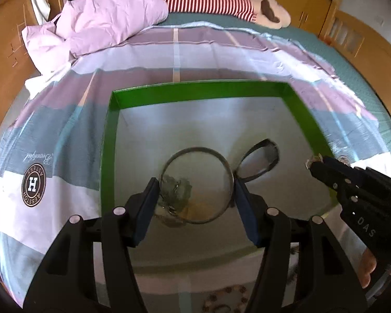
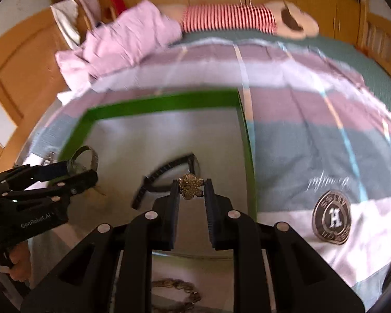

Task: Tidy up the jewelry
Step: 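Lower the silver bangle into the box with the left gripper while the right releases the gold charm there, then withdraw both open grippers from the box back toward the bead bracelets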

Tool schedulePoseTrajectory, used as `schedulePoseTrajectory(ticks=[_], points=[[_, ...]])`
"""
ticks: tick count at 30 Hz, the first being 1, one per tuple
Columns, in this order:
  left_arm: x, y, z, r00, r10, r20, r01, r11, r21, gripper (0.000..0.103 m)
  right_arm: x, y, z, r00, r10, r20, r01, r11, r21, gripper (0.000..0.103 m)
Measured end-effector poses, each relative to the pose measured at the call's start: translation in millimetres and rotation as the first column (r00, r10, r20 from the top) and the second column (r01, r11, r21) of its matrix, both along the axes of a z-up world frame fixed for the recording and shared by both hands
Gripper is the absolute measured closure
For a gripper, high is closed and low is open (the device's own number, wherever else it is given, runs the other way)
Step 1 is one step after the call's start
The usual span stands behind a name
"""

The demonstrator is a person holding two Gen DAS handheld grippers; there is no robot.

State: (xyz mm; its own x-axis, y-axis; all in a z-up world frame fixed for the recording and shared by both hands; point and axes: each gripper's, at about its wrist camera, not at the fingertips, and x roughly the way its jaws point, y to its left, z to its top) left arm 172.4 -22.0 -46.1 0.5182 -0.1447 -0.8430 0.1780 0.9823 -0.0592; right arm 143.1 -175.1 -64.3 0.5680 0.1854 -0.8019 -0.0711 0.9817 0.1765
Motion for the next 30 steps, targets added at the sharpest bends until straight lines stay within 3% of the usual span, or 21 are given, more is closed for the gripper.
schedulePoseTrajectory(ticks=[1, 3, 5, 8, 12, 16, 18, 21, 30], points=[[2, 0, -3, 1.0, -0.002, -0.006, 0.002, 1.0, 0.005, 0.044, -1, 2, -2, 1.0, 0.005, -0.001, -0.005, 1.0, -0.016, 0.082], [3, 2, -3, 1.0, -0.001, -0.007, 0.001, 1.0, 0.004, 0.036, -6, 5, 2, 1.0, 0.012, 0.019, -0.011, 1.0, -0.029, 0.062], [-4, 8, 8, 1.0, 0.008, 0.021, -0.008, 1.0, -0.005, 0.032, -16, 3, 14, 0.999, 0.013, 0.046, -0.013, 1.0, 0.004, 0.056], [-24, 20, 32, 0.998, 0.014, 0.059, -0.012, 1.0, -0.025, 0.03, -41, -6, 36, 0.997, 0.018, 0.071, -0.021, 0.999, 0.038, 0.056], [-77, 34, 50, 0.995, -0.007, 0.097, 0.011, 0.999, -0.044, 0.025, -89, -9, 46, 0.995, 0.036, 0.092, -0.031, 0.998, -0.05, 0.056], [-120, 39, 25, 0.994, -0.028, 0.103, 0.027, 1.0, 0.016, 0.025, -109, -26, 16, 0.999, -0.037, -0.014, 0.037, 0.999, -0.004, 0.055], [-129, 45, 10, 0.998, -0.013, 0.068, 0.012, 1.0, 0.015, 0.025, -112, -30, 5, 0.997, -0.048, -0.063, 0.05, 0.998, 0.026, 0.055], [-134, 55, -8, 1.0, 0.011, 0.003, -0.011, 0.999, -0.03, 0.025, -114, -24, -1, 0.997, -0.028, -0.067, 0.028, 1.0, -0.004, 0.055], [-128, 41, -33, 0.999, -0.023, -0.045, 0.024, 0.999, 0.022, 0.024, -111, -14, -19, 0.994, -0.012, -0.105, 0.007, 0.998, -0.056, 0.055]])
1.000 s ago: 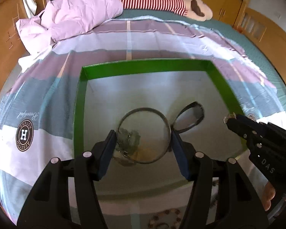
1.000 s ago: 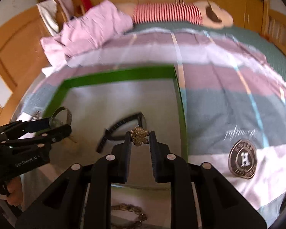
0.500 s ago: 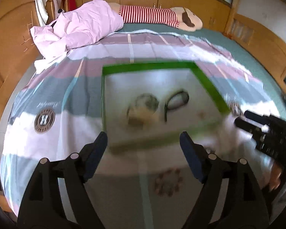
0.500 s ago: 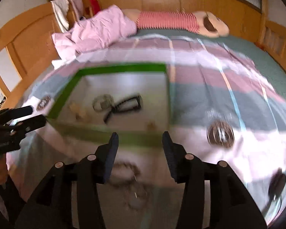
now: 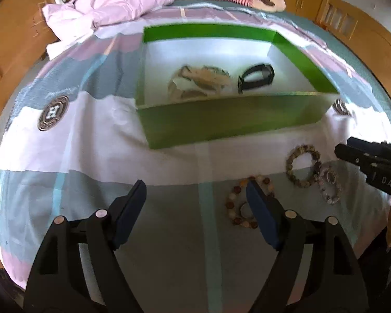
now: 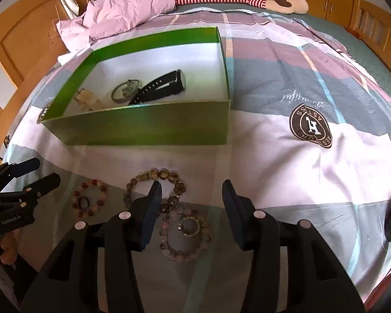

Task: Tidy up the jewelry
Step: 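Withdraw both open grippers from the box back toward the bead bracelets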

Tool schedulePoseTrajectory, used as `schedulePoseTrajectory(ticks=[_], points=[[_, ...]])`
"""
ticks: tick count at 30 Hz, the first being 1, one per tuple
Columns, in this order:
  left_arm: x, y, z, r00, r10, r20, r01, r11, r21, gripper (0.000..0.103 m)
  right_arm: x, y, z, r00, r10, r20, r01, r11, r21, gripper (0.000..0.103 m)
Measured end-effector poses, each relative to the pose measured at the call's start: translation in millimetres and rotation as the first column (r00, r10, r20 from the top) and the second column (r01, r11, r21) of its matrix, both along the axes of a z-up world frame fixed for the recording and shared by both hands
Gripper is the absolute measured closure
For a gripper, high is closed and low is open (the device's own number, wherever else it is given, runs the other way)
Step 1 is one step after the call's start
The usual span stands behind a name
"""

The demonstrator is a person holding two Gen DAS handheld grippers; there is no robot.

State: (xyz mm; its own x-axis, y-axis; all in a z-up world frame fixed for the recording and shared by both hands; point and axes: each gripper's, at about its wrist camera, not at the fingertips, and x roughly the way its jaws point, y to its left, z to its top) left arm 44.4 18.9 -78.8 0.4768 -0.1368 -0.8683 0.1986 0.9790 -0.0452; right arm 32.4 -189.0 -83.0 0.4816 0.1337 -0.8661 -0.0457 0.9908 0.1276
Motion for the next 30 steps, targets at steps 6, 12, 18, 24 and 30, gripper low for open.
schedulePoseTrajectory(ticks=[6, 12, 18, 24, 30], points=[[1, -8, -3, 1.0, -0.028, -0.004, 0.028, 1.0, 0.011, 0.021, -2, -15, -12, 0.998, -0.03, -0.046, 0.03, 0.999, -0.017, 0.055], [-7, -21, -3, 0.996, -0.088, 0.006, 0.088, 0.996, 0.014, 0.018, -9, -14, -13, 0.999, 0.001, -0.043, -0.002, 1.0, -0.026, 0.055], [-19, -47, -13, 0.985, -0.17, 0.009, 0.169, 0.983, 0.069, 0.018, -11, -10, -15, 0.998, 0.029, -0.05, -0.032, 0.998, -0.048, 0.055], [-24, -64, -29, 0.977, -0.211, -0.019, 0.211, 0.967, 0.14, 0.018, -16, 17, -28, 0.98, 0.165, -0.109, -0.176, 0.98, -0.096, 0.062], [-18, -57, -33, 0.986, -0.165, -0.033, 0.168, 0.973, 0.157, 0.018, -12, 24, -33, 0.978, 0.175, -0.117, -0.188, 0.975, -0.119, 0.064]])
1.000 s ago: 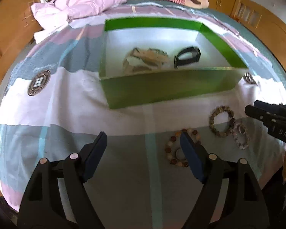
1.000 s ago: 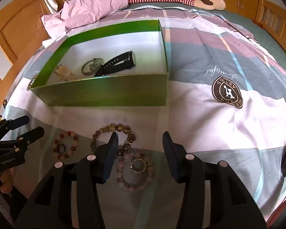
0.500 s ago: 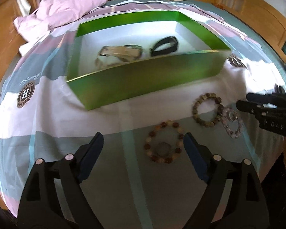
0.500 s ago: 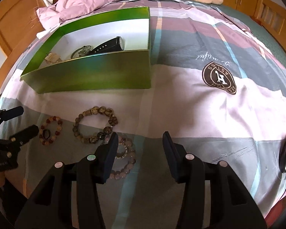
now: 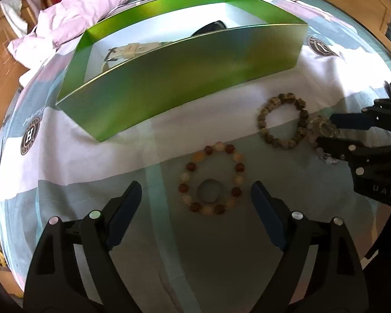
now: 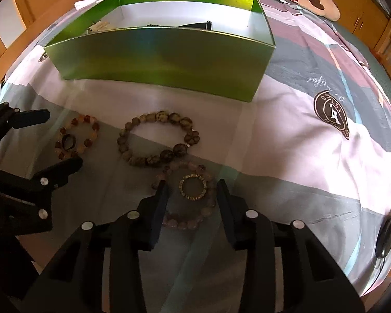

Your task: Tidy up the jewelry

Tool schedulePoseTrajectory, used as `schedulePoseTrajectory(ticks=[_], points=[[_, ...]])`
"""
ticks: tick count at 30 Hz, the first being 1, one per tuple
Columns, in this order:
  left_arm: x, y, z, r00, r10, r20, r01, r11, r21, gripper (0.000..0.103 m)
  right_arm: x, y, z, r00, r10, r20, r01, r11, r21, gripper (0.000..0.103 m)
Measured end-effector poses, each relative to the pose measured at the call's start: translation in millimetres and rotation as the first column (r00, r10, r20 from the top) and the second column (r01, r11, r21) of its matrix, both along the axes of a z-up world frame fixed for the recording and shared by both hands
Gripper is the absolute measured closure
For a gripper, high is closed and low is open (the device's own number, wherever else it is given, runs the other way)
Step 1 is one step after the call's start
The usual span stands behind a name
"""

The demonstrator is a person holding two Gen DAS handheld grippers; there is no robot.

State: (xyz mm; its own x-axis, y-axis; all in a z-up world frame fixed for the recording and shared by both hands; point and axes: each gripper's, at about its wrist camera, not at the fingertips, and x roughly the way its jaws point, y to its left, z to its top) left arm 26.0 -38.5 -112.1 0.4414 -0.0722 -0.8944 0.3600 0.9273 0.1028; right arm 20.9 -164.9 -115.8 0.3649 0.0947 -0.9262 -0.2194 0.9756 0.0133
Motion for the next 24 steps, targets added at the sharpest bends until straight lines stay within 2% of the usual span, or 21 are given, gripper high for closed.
schedulePoseTrajectory(ticks=[2, 3, 5, 8, 12, 17, 20, 24], points=[[3, 5, -1, 1.0, 0.026, -0.003, -0.026, 1.0, 0.014, 0.018, 1, 1, 0, 1.0, -0.001, 0.004, 0.001, 1.0, -0.001, 0.064], [5, 7, -2, 0.999, 0.042, -0.007, -0.042, 0.999, 0.023, 0.018, 1, 1, 0, 1.0, 0.002, 0.009, -0.002, 1.0, 0.001, 0.067], [9, 14, -3, 0.997, 0.081, -0.016, -0.081, 0.996, 0.03, 0.017, 2, 4, 1, 1.0, 0.021, 0.022, -0.022, 0.999, 0.034, 0.073], [18, 34, -1, 0.985, 0.172, -0.012, -0.172, 0.984, 0.039, 0.017, -4, 17, 8, 0.995, 0.082, 0.056, -0.088, 0.991, 0.099, 0.074], [25, 56, 4, 0.972, 0.23, -0.042, -0.231, 0.973, -0.021, 0.017, -6, 20, 13, 0.992, 0.096, 0.081, -0.101, 0.993, 0.061, 0.074], [21, 59, 15, 0.979, 0.201, -0.032, -0.203, 0.976, -0.074, 0.017, -9, 14, 16, 0.991, 0.108, 0.078, -0.113, 0.991, 0.068, 0.074], [18, 49, 17, 0.986, 0.167, -0.007, -0.167, 0.984, -0.068, 0.019, -12, 17, 14, 0.989, 0.131, 0.075, -0.136, 0.989, 0.066, 0.082], [16, 36, 15, 0.993, 0.119, 0.01, -0.119, 0.992, -0.05, 0.021, -14, 23, 11, 0.985, 0.159, 0.068, -0.164, 0.984, 0.074, 0.083]])
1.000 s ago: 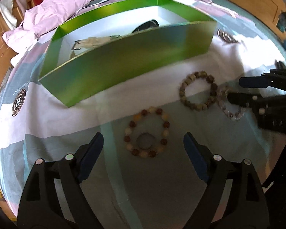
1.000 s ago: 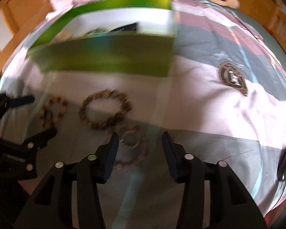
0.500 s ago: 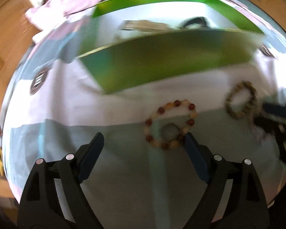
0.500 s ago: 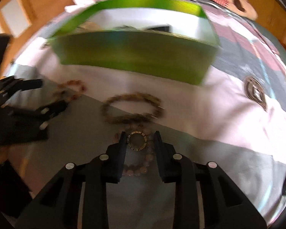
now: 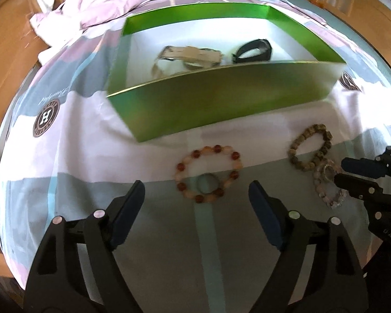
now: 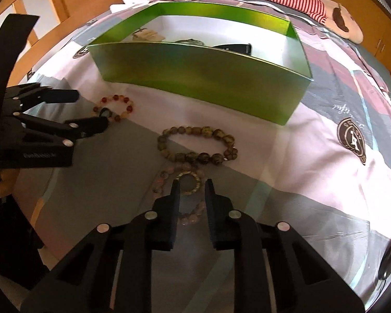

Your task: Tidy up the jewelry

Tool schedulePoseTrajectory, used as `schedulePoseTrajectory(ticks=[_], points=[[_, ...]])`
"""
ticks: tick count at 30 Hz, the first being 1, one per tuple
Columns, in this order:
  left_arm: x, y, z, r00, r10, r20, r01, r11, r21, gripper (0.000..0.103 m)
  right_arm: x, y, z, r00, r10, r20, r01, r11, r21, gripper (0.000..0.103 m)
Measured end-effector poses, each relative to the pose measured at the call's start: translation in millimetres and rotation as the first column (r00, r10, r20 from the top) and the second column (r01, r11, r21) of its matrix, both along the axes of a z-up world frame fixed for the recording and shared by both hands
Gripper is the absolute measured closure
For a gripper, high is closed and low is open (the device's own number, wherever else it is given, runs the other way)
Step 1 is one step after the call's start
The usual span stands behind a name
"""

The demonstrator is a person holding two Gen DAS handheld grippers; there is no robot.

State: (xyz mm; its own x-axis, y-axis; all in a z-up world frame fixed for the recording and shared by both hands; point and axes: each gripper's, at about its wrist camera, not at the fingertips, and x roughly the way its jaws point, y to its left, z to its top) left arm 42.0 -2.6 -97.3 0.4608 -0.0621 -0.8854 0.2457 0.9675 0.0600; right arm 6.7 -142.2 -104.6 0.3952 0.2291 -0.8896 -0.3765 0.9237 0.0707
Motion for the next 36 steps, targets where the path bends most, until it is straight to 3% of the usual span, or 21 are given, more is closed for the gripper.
schedulePoseTrajectory(ticks=[7, 17, 23, 27, 31, 36], points=[[10, -5, -9, 1.0, -0.005, -0.015, 0.005, 1.0, 0.001, 0.021, 4, 9, -12, 1.0, -0.009, -0.009, 0.008, 0.999, -0.05, 0.083], [17, 0, -8, 0.999, -0.004, -0.041, 0.0, 0.996, -0.089, 0.022, 15, 16, -15, 0.999, -0.031, 0.022, 0.032, 0.998, -0.055, 0.081], [23, 2, -14, 0.998, 0.002, -0.058, -0.008, 0.994, -0.112, 0.034, 11, 14, -14, 1.0, -0.016, 0.013, 0.017, 0.999, -0.041, 0.082], [21, 14, -3, 0.998, 0.03, -0.049, -0.04, 0.978, -0.206, 0.039, 12, 12, -14, 1.0, -0.018, 0.01, 0.019, 0.999, -0.039, 0.081], [24, 20, -3, 0.996, 0.076, -0.036, -0.081, 0.98, -0.183, 0.057, 13, 15, -15, 1.0, -0.018, 0.011, 0.019, 0.999, -0.046, 0.082], [21, 3, -8, 1.0, 0.025, -0.006, -0.026, 0.995, -0.1, 0.057, 14, 15, -15, 1.0, -0.019, 0.01, 0.019, 0.999, -0.046, 0.081]])
